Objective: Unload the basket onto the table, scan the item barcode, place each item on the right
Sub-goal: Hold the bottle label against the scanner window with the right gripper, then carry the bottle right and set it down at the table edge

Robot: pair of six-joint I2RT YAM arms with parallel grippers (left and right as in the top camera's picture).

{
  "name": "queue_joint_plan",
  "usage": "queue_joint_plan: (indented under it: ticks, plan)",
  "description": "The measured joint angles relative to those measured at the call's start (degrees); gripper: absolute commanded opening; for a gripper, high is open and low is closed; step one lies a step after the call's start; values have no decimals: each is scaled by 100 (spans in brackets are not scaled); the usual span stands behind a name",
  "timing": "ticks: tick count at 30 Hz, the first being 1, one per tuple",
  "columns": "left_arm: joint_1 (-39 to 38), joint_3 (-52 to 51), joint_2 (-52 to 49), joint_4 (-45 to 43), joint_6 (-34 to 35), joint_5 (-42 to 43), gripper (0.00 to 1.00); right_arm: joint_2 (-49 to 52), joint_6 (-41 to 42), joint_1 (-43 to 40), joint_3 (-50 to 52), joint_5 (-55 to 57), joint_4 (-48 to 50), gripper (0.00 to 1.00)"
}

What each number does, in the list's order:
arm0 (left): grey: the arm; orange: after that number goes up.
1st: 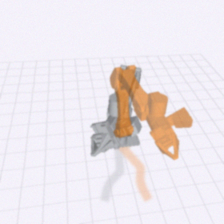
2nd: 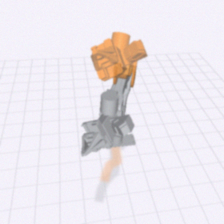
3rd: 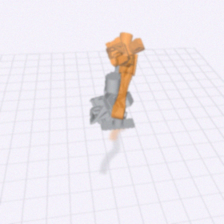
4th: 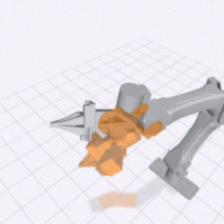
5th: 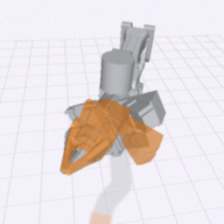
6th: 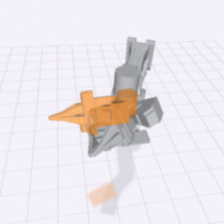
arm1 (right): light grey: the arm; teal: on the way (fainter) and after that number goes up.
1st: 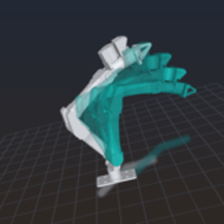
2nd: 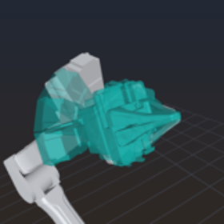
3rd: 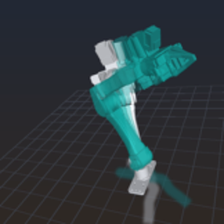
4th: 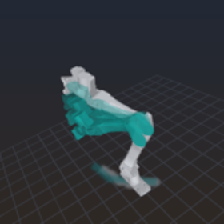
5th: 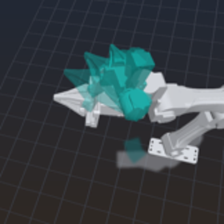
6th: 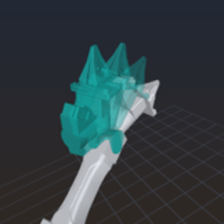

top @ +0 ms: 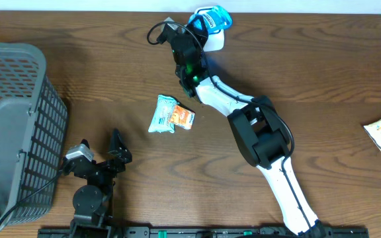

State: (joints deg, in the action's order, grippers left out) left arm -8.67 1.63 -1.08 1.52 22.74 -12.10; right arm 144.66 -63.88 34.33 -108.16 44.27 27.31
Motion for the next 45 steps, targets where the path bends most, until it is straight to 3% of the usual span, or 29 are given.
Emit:
queue_joint_plan:
  ticks: [9, 23, 39, 45]
  plan:
    - [0, 0, 0, 0, 0, 0, 98, 0, -308, 0, -46, 39, 79, 2]
    - [0, 0, 0, 0, 0, 0, 98, 0, -348, 0, -46, 39, 79, 12]
    - [0, 0, 0, 0, 2, 0, 98, -4, -544, 0, -48, 173, 52, 15]
    - [0, 0, 0, 0, 2, 2, 98, -343, -407, -105, -48, 391, -1051, 15]
